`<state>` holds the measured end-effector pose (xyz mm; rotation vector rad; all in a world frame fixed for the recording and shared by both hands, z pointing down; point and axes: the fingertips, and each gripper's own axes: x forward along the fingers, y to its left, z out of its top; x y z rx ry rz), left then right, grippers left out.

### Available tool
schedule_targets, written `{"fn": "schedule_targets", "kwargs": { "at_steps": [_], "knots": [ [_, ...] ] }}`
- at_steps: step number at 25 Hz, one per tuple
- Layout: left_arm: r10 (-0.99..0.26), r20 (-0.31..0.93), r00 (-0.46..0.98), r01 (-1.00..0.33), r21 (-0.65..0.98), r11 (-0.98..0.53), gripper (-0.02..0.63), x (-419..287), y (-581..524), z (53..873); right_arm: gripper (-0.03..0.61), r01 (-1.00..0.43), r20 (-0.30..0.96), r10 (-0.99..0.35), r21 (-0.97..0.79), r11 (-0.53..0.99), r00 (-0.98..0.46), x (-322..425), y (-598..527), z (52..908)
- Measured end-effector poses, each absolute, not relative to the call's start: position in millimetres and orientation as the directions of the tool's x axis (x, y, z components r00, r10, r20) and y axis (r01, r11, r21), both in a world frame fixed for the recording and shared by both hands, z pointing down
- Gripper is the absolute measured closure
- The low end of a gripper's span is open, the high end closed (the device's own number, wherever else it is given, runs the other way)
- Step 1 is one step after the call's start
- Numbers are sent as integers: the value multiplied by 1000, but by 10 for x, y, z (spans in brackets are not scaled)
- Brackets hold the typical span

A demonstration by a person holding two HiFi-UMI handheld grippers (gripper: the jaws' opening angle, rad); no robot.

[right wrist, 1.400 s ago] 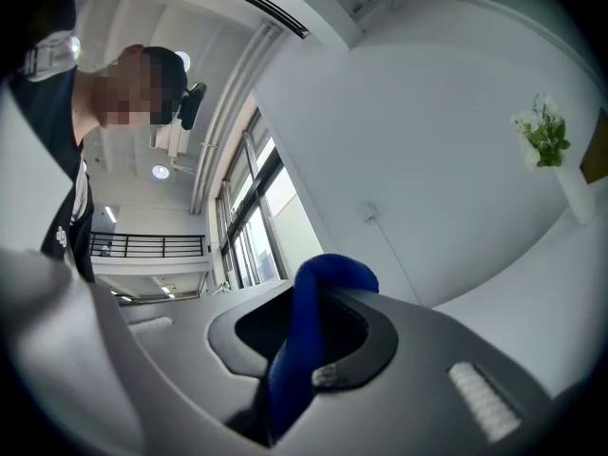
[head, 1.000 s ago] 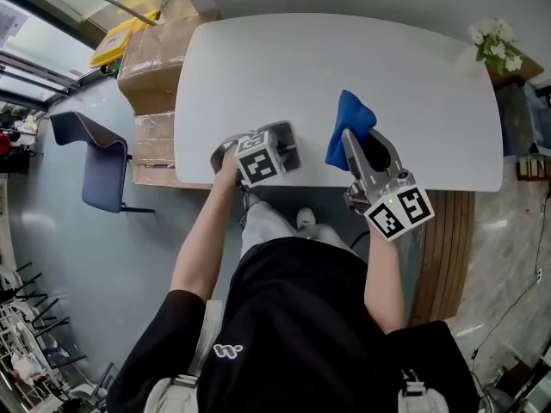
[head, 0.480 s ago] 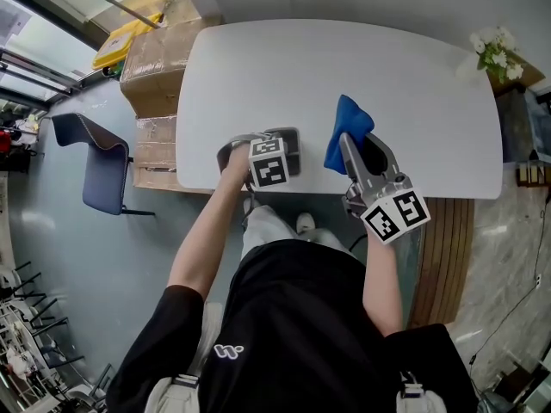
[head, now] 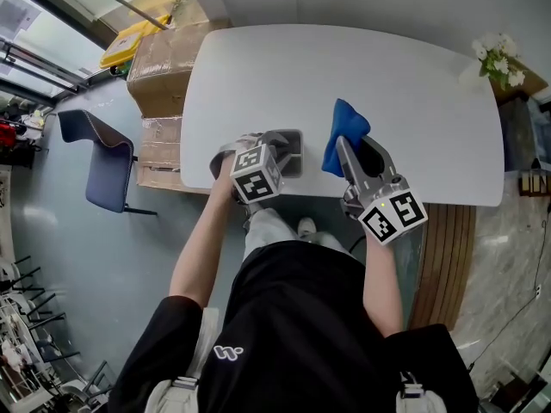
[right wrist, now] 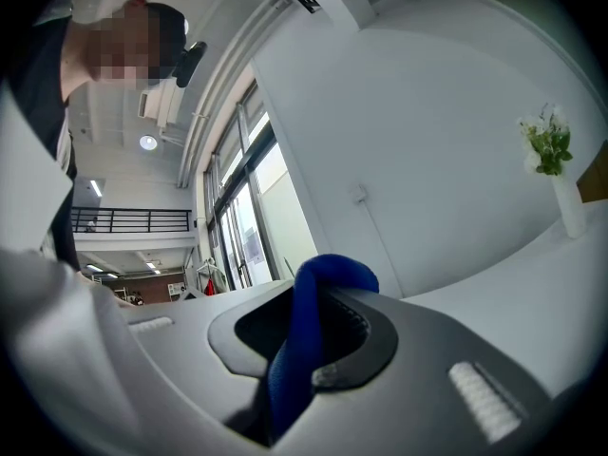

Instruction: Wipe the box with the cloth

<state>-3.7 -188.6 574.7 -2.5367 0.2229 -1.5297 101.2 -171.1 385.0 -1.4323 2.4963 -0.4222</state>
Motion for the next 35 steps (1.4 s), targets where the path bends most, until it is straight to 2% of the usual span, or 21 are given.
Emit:
{"fn": "schedule_targets", "kwargs": {
  "at_steps": [3, 7, 12, 16, 21, 25, 35],
  "knots": [
    [-318, 753, 576, -218, -234, -948, 558, 23, -1935, 5364, 523, -801, -44, -862, -347, 487, -505, 950, -1729, 3868],
    [-456, 576, 679, -461, -150, -875, 560, 20, -1952, 4881, 523, -806, -27, -856, -324, 496, -516, 854, -1761, 3876],
    [-635, 392, 666, -647, -119, -753, 610, -112, -1950, 4341, 523, -812, -14, -853, -300, 501, -522, 709, -1795, 3830],
    [-718, 315, 621, -726, -114, -678, 612, -169, -1908, 4139, 523, -809, -20, -847, -282, 515, -532, 608, -1807, 3756],
    [-826, 187, 531, -838, -30, -545, 614, -273, -1889, 3865, 523, -834, 7, -857, -233, 500, -515, 511, -1837, 3695],
    [-892, 108, 438, -894, -52, -445, 614, -349, -1891, 3675, 523, -857, 33, -870, -191, 479, -493, 460, -1854, 3708],
    [-904, 76, 421, -906, -7, -423, 614, -357, -1850, 3609, 526, -872, 32, -874, -101, 480, -485, 359, -1808, 3603]
  ]
}}
